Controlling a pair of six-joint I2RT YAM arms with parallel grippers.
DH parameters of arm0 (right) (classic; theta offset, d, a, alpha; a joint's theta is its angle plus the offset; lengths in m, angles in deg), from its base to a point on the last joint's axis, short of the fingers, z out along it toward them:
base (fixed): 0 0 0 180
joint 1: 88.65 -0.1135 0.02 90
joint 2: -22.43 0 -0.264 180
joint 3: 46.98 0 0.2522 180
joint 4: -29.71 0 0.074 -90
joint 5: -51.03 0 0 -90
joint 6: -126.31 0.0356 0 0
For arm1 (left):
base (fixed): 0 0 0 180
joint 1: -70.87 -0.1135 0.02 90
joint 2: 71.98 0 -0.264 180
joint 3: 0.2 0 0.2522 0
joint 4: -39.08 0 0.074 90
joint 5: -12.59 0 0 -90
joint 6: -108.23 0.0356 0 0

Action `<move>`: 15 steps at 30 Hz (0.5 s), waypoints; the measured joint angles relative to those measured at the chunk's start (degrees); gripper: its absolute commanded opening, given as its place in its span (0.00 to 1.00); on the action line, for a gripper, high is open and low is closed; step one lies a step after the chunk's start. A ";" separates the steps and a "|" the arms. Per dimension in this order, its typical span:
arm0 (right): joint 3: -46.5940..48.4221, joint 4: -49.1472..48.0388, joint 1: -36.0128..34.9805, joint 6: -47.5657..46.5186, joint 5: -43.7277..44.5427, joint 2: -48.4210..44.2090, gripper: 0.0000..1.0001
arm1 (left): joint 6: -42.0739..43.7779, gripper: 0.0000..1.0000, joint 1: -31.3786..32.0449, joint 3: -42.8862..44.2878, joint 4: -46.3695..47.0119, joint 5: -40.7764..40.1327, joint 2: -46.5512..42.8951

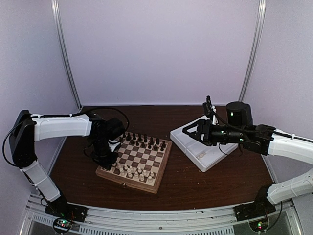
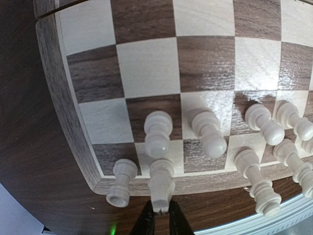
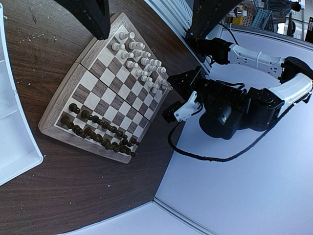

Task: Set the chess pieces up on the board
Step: Place the chess piece on the chessboard.

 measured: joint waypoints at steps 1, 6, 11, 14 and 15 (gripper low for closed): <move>0.00 0.00 0.02 0.00 0.00 0.00 0.61 | 0.00 0.13 -0.02 0.00 0.15 0.09 0.00; 0.00 0.00 0.07 0.00 -0.02 0.00 0.61 | 0.02 0.15 -0.04 0.00 0.76 0.87 0.02; 0.00 0.00 0.07 0.00 -0.04 0.00 0.60 | 0.02 0.24 -0.17 0.00 0.79 2.03 0.02; 0.00 0.00 0.07 0.02 -0.07 0.00 0.60 | 0.17 0.32 -0.24 0.00 0.76 2.51 0.02; 0.00 -0.02 0.07 0.02 -0.07 0.00 0.60 | 0.15 0.33 -0.26 0.00 0.76 2.75 0.02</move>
